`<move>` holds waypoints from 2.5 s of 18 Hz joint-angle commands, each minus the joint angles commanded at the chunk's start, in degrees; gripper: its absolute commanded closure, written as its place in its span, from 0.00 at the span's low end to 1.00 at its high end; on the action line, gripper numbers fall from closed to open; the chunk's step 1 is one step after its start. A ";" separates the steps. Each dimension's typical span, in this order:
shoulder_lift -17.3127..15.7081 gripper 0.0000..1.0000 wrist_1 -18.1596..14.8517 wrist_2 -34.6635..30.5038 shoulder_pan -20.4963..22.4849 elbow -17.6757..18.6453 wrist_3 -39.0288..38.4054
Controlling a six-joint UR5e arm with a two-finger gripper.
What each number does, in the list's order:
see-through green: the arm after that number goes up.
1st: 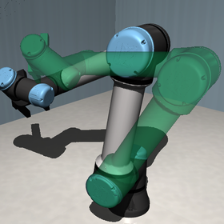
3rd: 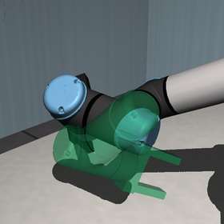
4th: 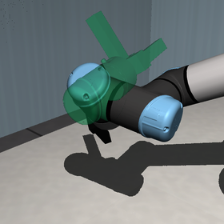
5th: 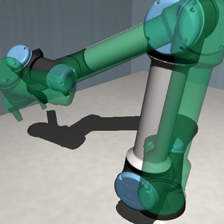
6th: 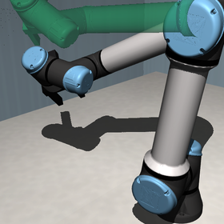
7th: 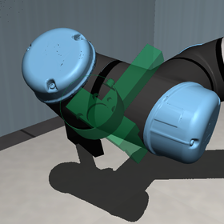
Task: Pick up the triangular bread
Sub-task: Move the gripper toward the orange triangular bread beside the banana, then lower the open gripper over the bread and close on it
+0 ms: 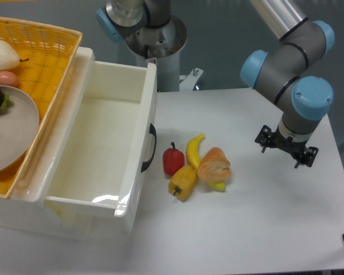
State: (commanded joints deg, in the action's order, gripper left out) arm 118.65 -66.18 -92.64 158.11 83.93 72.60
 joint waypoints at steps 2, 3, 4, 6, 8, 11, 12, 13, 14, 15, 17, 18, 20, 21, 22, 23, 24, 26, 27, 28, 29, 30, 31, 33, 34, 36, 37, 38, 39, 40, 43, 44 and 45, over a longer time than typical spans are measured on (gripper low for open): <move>0.00 0.00 0.00 0.00 -0.17 0.18 0.00; 0.00 0.00 0.00 0.00 -0.17 0.44 0.00; 0.00 0.00 0.00 0.00 -0.17 0.61 0.00; -0.09 0.00 -0.09 0.70 -0.17 1.40 0.00; -0.96 0.00 0.35 2.19 -0.17 3.77 -0.09; -1.49 0.00 0.35 4.92 -0.09 4.22 -0.17; -1.67 0.00 0.35 4.92 -0.26 4.57 -0.35; -1.93 0.00 0.35 4.92 -0.44 5.53 -0.18; -2.63 0.00 0.35 5.10 -0.44 6.93 -0.78; -3.51 0.00 0.35 5.79 -0.53 8.08 -1.31; -3.95 0.00 0.09 7.20 -1.05 9.83 -3.41; -4.22 0.00 0.09 8.16 -1.58 10.89 -5.34; -4.66 0.00 0.09 10.71 -2.81 12.04 -8.43; -4.57 0.00 0.09 11.85 -3.33 12.04 -8.61; -4.57 0.00 0.00 12.21 -3.51 12.04 -8.53; -4.48 0.00 -0.09 12.30 -3.86 12.04 -8.53; -4.48 0.00 -0.17 12.22 -4.04 12.13 -8.53; -4.66 0.00 -0.26 12.30 -4.22 13.44 -8.18; -4.75 0.00 -0.26 12.39 -4.13 13.45 -7.91; -4.66 0.00 -0.35 12.39 -4.13 13.54 -7.82; -4.66 0.00 -0.35 12.39 -4.22 13.62 -7.74; -4.57 0.02 -0.26 12.31 -4.48 13.71 -7.73; -4.31 0.03 -0.26 12.22 -4.83 13.80 -7.56; -4.13 0.15 -0.26 12.13 -4.92 13.80 -7.56; -4.13 0.21 -0.26 12.13 -4.83 13.80 -7.56; -3.96 0.32 -0.18 12.13 -4.92 13.80 -7.47; -3.96 0.43 -0.18 12.13 -4.92 13.71 -7.38; -3.96 0.60 -0.18 12.13 -4.83 13.71 -7.30; -4.04 0.72 -0.18 12.13 -4.75 13.71 -6.77; -4.13 0.84 -0.18 12.04 -4.66 13.62 -5.72; -4.31 1.00 -0.26 11.78 -4.48 13.54 -4.13; -4.31 1.00 -0.26 11.78 -4.48 13.54 -4.04; -4.31 1.00 -0.35 11.78 -4.31 13.54 -4.04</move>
State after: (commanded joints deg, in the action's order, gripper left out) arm 114.35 -66.53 -80.86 153.81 97.47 68.55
